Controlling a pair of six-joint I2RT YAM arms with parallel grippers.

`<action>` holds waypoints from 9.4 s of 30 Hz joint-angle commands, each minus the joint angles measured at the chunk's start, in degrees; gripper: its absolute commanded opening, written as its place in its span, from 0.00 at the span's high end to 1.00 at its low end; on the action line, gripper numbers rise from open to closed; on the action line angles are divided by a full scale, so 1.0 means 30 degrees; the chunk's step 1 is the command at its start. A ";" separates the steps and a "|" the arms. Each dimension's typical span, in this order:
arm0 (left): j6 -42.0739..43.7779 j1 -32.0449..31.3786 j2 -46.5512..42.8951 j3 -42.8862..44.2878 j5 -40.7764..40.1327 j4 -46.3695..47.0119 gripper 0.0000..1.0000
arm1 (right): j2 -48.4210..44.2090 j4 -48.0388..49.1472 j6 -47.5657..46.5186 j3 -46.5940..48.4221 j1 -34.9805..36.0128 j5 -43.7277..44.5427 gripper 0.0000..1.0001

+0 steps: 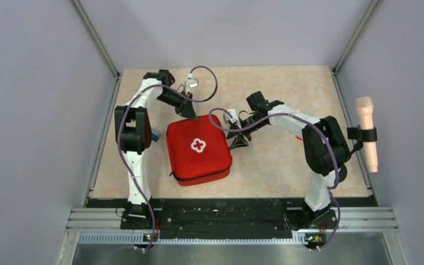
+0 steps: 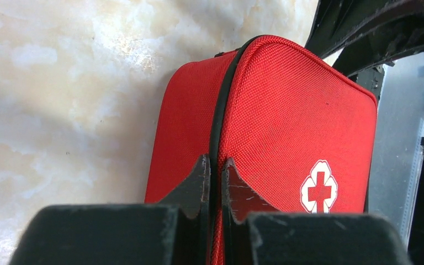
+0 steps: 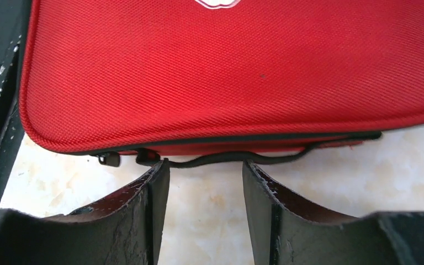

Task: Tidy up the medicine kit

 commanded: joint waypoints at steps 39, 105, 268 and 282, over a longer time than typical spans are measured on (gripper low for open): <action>-0.4634 0.0328 -0.0696 -0.0063 0.1154 0.3438 1.00 | -0.1411 -0.0854 0.0505 -0.1211 0.0715 -0.1076 0.59; -2.3063 0.3123 -0.7534 -0.9056 -1.2845 0.9988 1.00 | -0.0432 -0.5678 0.4447 0.2326 0.0827 0.3774 1.00; -1.9475 0.1960 -0.1535 -0.3708 -0.8534 1.4935 1.00 | -0.1708 -0.4489 0.1079 0.0851 0.2999 0.5955 1.00; -2.3466 0.1312 -0.2431 -0.5712 -1.1535 1.6665 1.00 | -0.1109 -0.3680 0.3572 0.1209 0.3078 0.3965 1.00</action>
